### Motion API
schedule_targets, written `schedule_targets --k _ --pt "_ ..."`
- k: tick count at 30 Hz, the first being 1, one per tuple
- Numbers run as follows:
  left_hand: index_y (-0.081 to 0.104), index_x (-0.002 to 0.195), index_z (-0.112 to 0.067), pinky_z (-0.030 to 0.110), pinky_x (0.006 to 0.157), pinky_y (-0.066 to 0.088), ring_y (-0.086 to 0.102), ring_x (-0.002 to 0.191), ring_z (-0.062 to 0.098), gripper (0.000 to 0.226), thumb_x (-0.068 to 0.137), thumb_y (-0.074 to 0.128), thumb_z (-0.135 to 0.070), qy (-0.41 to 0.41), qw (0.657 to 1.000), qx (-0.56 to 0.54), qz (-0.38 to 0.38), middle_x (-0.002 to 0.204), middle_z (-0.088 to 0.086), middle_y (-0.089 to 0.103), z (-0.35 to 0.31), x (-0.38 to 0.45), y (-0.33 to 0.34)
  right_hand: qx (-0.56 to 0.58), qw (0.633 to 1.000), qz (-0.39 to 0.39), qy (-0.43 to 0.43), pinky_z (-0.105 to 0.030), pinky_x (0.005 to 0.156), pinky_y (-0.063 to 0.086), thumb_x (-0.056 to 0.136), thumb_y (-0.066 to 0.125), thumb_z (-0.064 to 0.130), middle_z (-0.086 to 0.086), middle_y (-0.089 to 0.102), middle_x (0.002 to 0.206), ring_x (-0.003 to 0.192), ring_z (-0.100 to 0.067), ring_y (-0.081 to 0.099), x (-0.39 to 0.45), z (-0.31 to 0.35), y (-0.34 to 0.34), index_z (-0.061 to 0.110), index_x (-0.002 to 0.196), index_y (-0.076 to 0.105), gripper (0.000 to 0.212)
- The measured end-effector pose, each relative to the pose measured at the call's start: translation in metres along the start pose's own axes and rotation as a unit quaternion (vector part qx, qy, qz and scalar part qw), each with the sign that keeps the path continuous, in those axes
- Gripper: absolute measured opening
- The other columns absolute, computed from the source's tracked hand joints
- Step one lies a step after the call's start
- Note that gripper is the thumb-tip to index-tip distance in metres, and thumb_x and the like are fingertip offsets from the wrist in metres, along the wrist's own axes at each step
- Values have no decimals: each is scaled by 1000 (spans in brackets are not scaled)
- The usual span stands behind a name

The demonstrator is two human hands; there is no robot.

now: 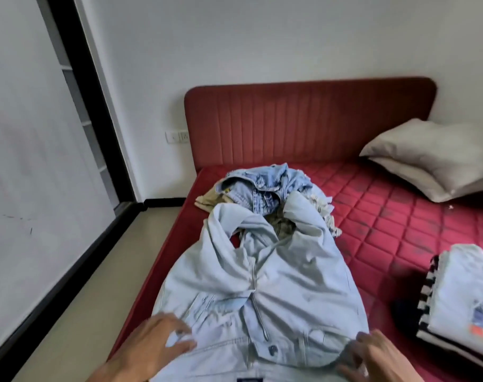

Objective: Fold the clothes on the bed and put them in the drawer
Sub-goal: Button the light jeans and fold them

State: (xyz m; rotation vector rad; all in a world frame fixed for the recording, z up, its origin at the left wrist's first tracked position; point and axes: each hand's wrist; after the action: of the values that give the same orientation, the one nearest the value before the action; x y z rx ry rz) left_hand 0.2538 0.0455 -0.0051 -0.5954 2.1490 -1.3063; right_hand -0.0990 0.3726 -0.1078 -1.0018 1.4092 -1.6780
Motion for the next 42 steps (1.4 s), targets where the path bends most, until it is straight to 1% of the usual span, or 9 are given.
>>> schedule_targets --k 4,7,10,16,20,26,29,34,42 --pt "31 158 -36 36 115 36 33 145 18 100 75 69 -76 -89 996 -26 5 154 -10 37 -5 33 71 -2 997 -65 32 -42 72 47 55 93 19 -1 57 87 78 -30 55 11 47 -21 21 82 62 41" --pt "31 159 -34 44 113 38 34 142 25 97 78 78 -60 -121 986 -62 -100 154 -1 38 -19 37 112 -25 999 -37 30 -63 98 40 43 87 10 -12 59 126 109 -42 55 20 67 -14 22 115 68 75" --pt "42 154 -30 48 103 44 43 128 31 92 76 86 -50 -166 947 -160 -223 136 8 46 -17 36 121 -54 998 -1 -11 -76 105 29 41 97 21 -5 63 116 107 -35 62 21 81 -1 22 117 68 81" --pt "77 106 -28 35 79 55 71 88 14 55 82 65 -75 -202 894 -303 -260 86 -11 75 -8 40 109 50 990 8 -128 -40 86 54 68 88 19 1 60 115 98 -26 60 38 100 17 25 124 62 61" --pt "74 81 -19 30 57 42 52 55 5 43 91 68 -60 -125 907 -313 -253 56 -12 56 -15 40 109 37 991 17 -130 -56 102 47 80 81 31 6 63 121 110 -24 61 52 115 33 32 125 61 50" --pt "77 110 -20 27 86 52 62 99 10 21 93 75 -33 41 928 -178 -325 103 -13 67 -35 35 109 56 994 0 -95 -35 88 42 76 70 55 7 70 91 84 -23 62 70 119 32 27 97 71 35" --pt "76 104 -19 28 80 55 64 93 7 12 94 74 -26 94 925 -170 -328 97 -13 69 -52 27 112 37 993 -40 -106 -41 78 51 80 61 27 1 65 78 75 -30 58 67 130 33 20 82 65 8" --pt "73 105 -24 23 80 51 60 92 4 8 97 69 -24 93 940 -200 -261 95 -20 64 -71 18 129 105 980 -89 -147 -34 61 48 85 66 6 1 63 96 81 -25 59 62 145 22 24 113 71 33" --pt "75 92 -23 34 68 54 63 66 4 17 101 64 -33 9 937 -339 -78 70 -13 69 -74 30 141 101 964 -51 -240 -36 62 52 91 52 23 3 54 93 83 -21 54 47 155 39 24 103 68 20"
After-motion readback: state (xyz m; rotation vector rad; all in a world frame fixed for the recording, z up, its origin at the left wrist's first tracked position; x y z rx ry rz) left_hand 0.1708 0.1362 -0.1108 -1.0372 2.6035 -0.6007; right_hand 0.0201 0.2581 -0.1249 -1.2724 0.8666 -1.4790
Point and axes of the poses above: each hand's wrist, its own x-axis towards the middle knuckle, its own y-axis out of the palm, z = x × y
